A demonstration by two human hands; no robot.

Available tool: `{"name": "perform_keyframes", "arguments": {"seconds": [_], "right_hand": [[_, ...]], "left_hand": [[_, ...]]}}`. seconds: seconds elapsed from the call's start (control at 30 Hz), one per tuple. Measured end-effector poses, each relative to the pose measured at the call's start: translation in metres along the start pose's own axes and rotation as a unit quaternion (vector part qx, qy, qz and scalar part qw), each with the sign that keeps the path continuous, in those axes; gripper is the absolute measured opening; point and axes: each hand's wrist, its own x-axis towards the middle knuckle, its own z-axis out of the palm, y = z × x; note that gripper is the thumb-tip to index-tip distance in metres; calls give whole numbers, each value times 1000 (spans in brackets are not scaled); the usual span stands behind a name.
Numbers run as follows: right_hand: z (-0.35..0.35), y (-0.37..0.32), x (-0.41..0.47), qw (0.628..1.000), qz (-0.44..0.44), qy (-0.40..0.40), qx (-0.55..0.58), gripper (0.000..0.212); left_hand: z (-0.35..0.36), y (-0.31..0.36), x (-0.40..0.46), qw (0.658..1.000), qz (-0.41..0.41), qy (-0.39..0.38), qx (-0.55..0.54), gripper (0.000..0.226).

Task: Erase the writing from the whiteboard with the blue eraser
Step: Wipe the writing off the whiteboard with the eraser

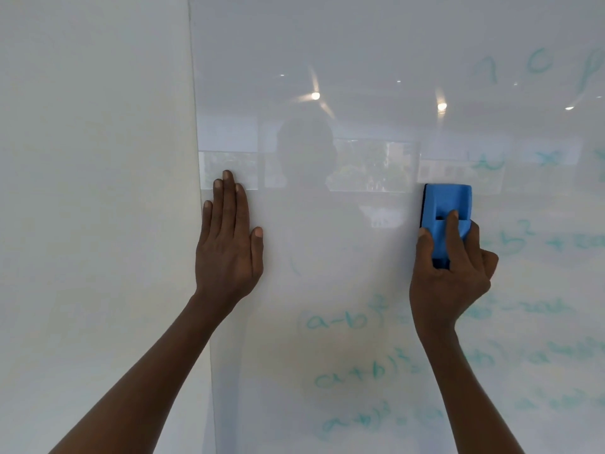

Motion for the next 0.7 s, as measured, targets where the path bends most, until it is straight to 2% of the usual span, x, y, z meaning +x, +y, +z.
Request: {"name": "perform_keyframes", "arguments": {"seconds": [0.37, 0.7], "right_hand": [[17, -49, -45, 975, -179, -122, 46, 33], [-2, -52, -88, 907, -315, -269, 73, 29]], "left_hand": [[0, 0, 1, 1000, -5, -4, -9, 64], [0, -1, 1, 1000, -3, -7, -19, 63]]}}
